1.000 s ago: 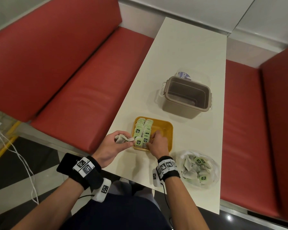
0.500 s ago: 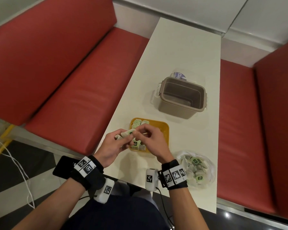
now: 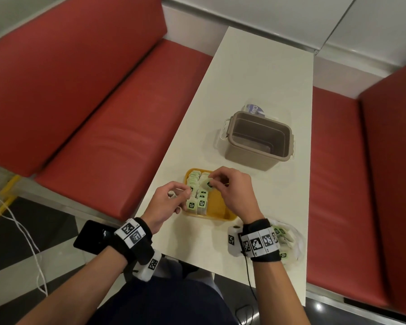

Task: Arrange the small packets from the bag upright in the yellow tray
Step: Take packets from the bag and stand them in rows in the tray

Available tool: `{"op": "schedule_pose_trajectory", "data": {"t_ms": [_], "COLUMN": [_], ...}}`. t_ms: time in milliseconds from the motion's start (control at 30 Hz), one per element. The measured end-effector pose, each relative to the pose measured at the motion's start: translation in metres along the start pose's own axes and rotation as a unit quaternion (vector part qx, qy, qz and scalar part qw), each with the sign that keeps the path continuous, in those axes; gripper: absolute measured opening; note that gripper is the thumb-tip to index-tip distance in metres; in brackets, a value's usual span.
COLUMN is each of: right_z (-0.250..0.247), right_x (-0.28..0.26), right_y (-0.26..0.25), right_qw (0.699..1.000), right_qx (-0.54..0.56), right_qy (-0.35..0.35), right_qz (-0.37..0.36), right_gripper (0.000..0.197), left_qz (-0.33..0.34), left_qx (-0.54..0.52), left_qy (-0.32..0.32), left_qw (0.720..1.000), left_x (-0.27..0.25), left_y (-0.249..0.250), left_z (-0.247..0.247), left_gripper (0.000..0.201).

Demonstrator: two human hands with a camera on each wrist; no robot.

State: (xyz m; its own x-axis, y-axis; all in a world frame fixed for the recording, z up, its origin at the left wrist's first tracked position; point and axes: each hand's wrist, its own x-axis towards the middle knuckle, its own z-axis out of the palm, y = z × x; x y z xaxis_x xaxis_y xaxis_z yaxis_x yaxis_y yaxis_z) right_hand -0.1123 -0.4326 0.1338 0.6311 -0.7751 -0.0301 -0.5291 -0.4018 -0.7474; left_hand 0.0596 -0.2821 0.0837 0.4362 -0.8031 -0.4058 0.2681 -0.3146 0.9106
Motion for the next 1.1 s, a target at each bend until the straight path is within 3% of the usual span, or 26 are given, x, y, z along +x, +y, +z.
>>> {"op": "schedule_pose_trajectory", "data": {"t_ms": [200, 467, 900, 1000, 1100], "right_z": [-0.003, 0.026, 0.047, 0.05, 0.043], "right_x": [0.031, 0.06, 0.063, 0.061, 0.055], "right_y": [0.039, 0.05, 0.042, 0.044, 0.046], "right_qw": [0.982, 0.962, 0.955, 0.956, 0.961], "right_qx": [-0.172, -0.258, -0.281, -0.273, -0.245], "right_qy": [-0.016, -0.043, 0.025, 0.042, 0.056], "right_qz": [0.071, 0.083, 0.093, 0.097, 0.115], "right_gripper": [0.005, 0.008, 0.012, 0.01, 0.022], "left_qz": [-0.027, -0.034, -0.037, -0.039, -0.04], "left_qx": [0.117, 0.22, 0.237, 0.219, 0.164], "left_qy": [0.076, 0.032, 0.029, 0.031, 0.022], "left_qw": [0.99, 0.974, 0.97, 0.974, 0.985], "left_x": [0.011, 0.014, 0.014, 0.012, 0.007], "left_y": [-0.027, -0.033, -0.034, -0.032, -0.028], "left_z": [-0.017, -0.013, -0.016, -0.016, -0.02], "left_gripper": [0.023, 0.032, 0.031, 0.031, 0.038]}}
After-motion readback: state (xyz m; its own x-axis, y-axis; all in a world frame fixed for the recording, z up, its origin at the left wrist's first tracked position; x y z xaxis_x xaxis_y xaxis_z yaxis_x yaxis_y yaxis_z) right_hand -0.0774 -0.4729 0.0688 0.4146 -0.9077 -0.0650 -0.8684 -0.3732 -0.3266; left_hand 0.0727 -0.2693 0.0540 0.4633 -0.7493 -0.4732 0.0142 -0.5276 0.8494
